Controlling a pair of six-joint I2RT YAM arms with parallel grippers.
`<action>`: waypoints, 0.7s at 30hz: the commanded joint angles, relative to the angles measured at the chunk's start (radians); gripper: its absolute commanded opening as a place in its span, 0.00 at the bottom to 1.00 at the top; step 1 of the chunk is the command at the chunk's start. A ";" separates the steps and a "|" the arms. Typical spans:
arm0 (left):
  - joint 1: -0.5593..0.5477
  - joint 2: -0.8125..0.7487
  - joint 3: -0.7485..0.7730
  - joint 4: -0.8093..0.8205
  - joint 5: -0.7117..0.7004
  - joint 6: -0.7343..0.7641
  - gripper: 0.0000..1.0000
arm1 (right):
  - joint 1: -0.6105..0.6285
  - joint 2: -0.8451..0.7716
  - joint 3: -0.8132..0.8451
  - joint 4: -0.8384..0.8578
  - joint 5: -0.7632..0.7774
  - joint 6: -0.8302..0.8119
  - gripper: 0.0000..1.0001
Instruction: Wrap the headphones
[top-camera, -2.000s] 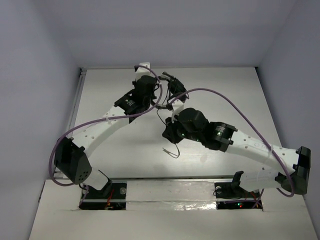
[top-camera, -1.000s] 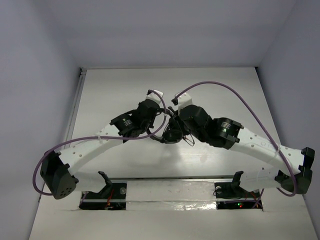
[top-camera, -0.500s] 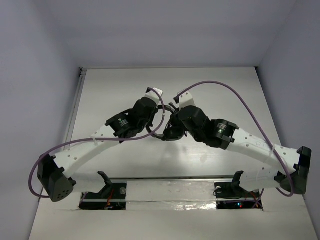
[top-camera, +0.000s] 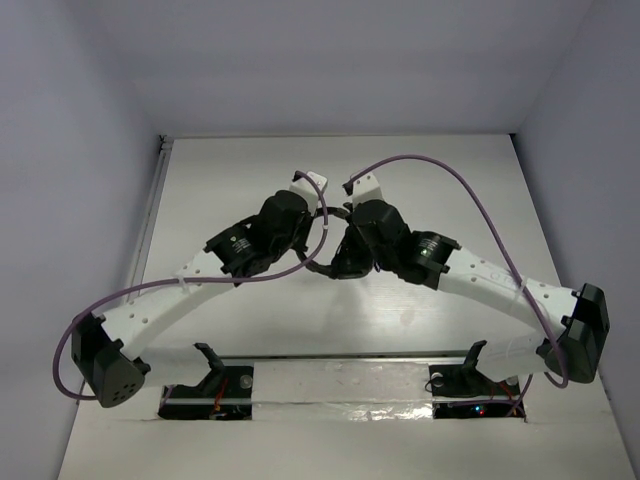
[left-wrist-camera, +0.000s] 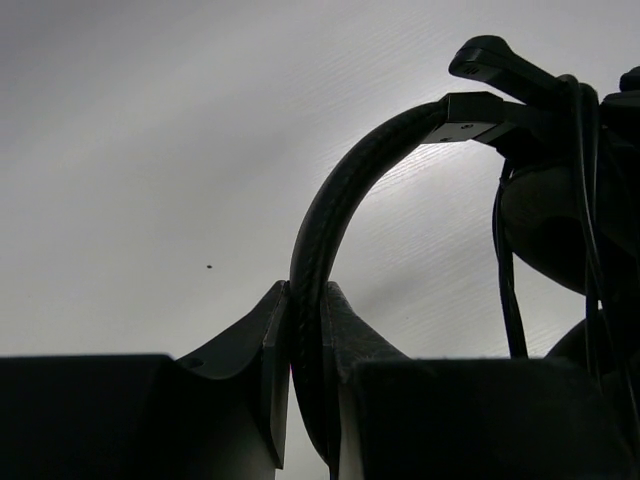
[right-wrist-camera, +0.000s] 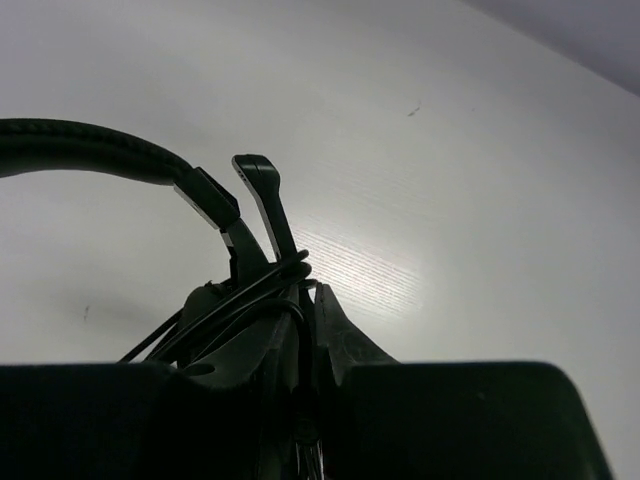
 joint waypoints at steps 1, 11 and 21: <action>-0.015 -0.079 0.027 -0.044 0.160 0.063 0.00 | -0.069 -0.009 -0.011 0.148 0.078 -0.002 0.14; 0.005 -0.084 0.008 -0.049 0.177 0.073 0.00 | -0.168 -0.107 -0.056 0.176 -0.239 -0.002 0.25; 0.034 -0.128 0.085 -0.073 0.348 0.076 0.00 | -0.294 -0.219 -0.125 0.217 -0.786 -0.037 0.00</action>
